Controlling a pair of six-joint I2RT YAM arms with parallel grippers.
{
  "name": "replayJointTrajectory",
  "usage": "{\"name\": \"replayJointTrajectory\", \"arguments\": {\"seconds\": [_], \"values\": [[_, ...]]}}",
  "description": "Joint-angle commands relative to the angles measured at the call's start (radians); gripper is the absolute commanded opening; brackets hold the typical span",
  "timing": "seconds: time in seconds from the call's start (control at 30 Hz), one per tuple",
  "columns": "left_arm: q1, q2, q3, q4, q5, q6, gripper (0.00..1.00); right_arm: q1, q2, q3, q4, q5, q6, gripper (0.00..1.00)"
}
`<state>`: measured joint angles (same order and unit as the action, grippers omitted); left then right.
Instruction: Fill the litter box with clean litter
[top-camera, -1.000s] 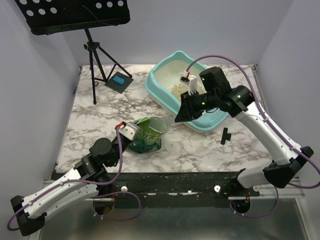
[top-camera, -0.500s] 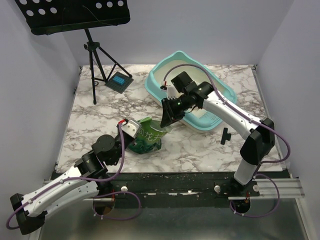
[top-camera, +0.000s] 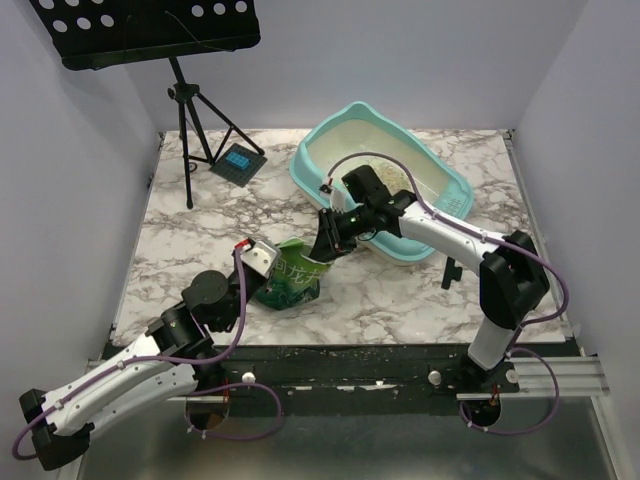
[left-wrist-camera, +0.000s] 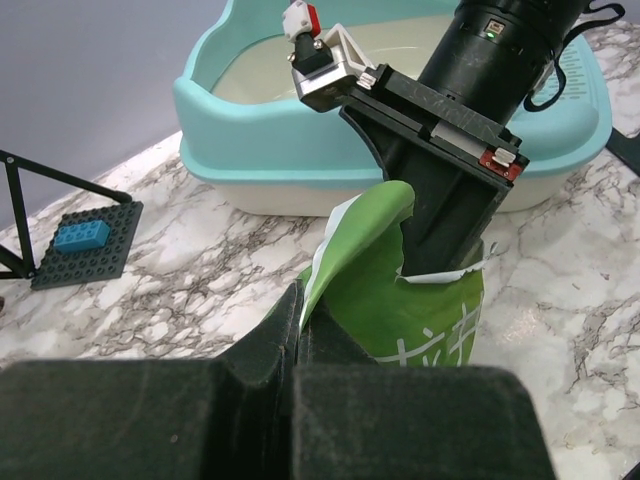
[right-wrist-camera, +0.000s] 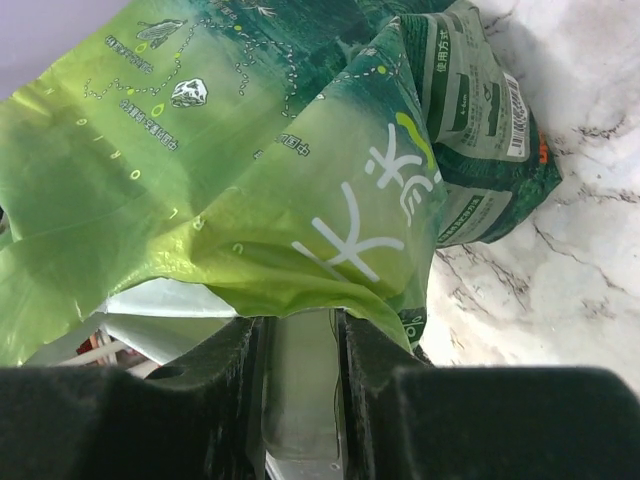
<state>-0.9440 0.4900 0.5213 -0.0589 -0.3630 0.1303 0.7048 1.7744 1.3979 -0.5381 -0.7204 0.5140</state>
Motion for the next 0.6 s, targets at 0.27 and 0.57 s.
{"name": "replayJointTrajectory", "arguments": {"seconds": [0.27, 0.57], "values": [[0.002, 0.005, -0.001, 0.045, 0.082, 0.035, 0.0, -0.001, -0.084, -0.319, 0.527, -0.241, 0.236, 0.0], [0.002, 0.027, -0.014, 0.039, 0.137, 0.065, 0.0, -0.034, -0.168, -0.476, 0.921, -0.33, 0.406, 0.0]]}}
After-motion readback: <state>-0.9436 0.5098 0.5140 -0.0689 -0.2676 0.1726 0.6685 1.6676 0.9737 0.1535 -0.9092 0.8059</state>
